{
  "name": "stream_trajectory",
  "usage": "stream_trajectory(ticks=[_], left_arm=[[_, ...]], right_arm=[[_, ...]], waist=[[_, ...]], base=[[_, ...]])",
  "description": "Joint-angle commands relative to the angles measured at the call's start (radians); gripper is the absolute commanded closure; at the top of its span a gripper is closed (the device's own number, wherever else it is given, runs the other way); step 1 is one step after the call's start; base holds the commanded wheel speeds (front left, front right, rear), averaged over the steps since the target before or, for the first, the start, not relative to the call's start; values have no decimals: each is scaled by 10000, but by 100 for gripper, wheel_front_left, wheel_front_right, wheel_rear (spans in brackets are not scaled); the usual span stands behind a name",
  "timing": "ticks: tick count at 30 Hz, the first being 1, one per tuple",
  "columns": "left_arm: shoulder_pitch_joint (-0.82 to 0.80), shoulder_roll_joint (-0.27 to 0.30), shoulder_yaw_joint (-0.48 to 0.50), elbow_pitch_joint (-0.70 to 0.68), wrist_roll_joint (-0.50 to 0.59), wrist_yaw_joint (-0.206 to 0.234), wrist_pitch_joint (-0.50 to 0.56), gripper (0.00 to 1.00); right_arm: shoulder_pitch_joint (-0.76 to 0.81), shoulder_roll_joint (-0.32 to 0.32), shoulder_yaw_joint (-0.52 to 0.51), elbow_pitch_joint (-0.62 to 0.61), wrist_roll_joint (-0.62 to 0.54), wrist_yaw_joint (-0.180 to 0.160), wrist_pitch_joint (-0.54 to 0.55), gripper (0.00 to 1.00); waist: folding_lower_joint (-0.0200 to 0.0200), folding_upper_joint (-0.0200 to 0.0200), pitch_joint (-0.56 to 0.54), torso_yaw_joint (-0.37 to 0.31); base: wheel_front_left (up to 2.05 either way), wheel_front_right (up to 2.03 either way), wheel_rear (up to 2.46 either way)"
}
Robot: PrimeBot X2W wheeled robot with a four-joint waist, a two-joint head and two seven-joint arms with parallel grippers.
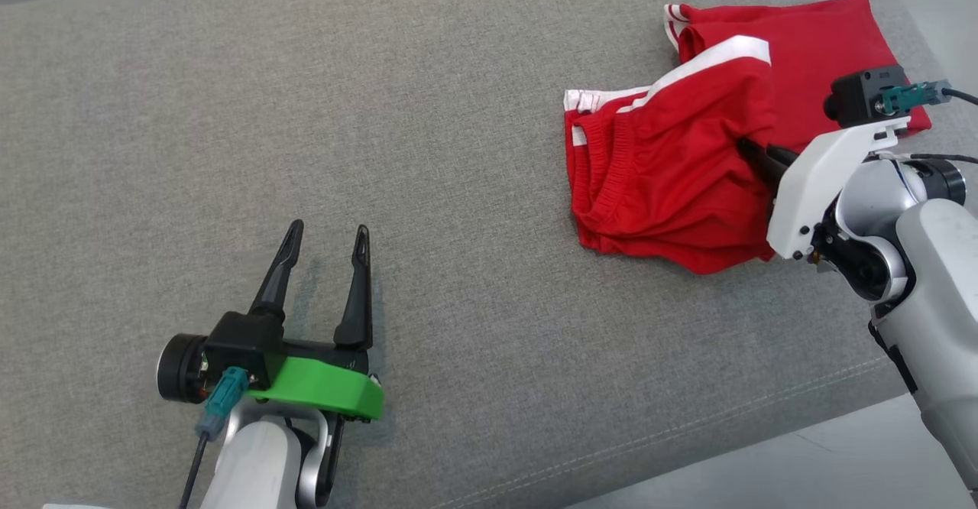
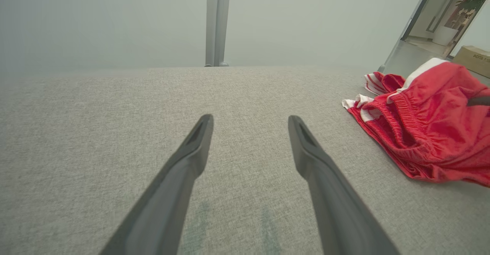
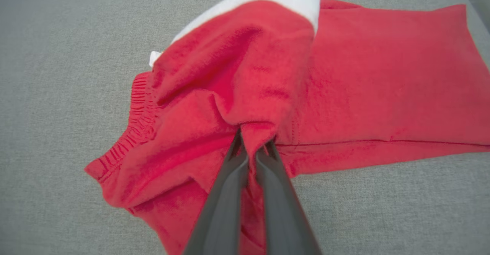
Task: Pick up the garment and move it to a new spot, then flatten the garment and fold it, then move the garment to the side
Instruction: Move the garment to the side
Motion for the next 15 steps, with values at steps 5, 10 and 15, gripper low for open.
stream_trajectory(ticks=[5, 10, 15], left_arm=[[-125, 52, 58, 78, -54, -28, 3, 0], [94, 24, 66, 115, -133, 10, 3, 0], [301, 4, 37, 140, -240, 67, 3, 0]], right_arm=[[-446, 132, -45, -138, -197, -3, -112, 100], [-836, 103, -11, -315, -272, -3, 117, 100], [-1111, -134, 17, -687, -350, -3, 562, 100]], waist=[[0, -1, -50, 153], [0, -1, -378, 329], [0, -1, -738, 392]], base=[[0, 0, 0], [0, 0, 0], [0, 0, 0]])
